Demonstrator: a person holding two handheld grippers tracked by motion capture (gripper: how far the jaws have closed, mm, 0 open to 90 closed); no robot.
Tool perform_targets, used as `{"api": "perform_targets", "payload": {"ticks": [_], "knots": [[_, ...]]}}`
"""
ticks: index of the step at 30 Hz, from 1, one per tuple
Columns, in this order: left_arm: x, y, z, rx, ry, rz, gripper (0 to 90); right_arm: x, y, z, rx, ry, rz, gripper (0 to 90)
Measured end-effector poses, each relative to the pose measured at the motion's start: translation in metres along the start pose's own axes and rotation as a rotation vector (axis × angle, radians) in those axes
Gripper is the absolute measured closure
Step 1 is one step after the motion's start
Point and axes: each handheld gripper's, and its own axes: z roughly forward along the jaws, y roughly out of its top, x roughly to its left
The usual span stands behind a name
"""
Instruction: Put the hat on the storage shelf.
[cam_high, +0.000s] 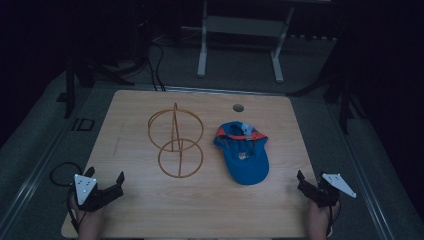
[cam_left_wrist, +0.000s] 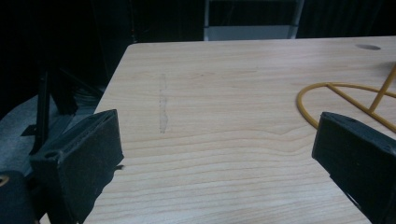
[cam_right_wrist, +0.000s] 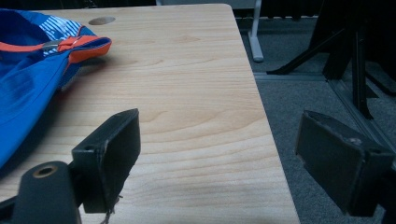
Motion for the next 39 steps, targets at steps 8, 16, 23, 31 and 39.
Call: {"api": "perform_targets", "payload": {"ticks": [8,16,23,31,39], "knots": [[0.000,0.001,0.000,0.002,-0.003,-0.002,2.1,0.002,0.001,0.001,0.023,0.022,-0.006,14.2],[-0.002,0.002,-0.001,0.000,-0.005,-0.001,2.1,0.004,0.009,-0.004,0.040,0.067,0.002,14.2],[-0.004,0.002,0.000,0.012,-0.042,-0.004,2.1,0.018,0.024,0.003,0.104,0.162,-0.024,14.1],[-0.007,0.002,0.001,0.026,-0.070,0.011,2.1,0.034,0.042,0.013,0.124,0.239,-0.053,13.6],[-0.008,0.002,0.002,0.030,-0.080,0.012,2.1,0.053,0.069,0.020,0.111,0.261,-0.104,13.4]]}}
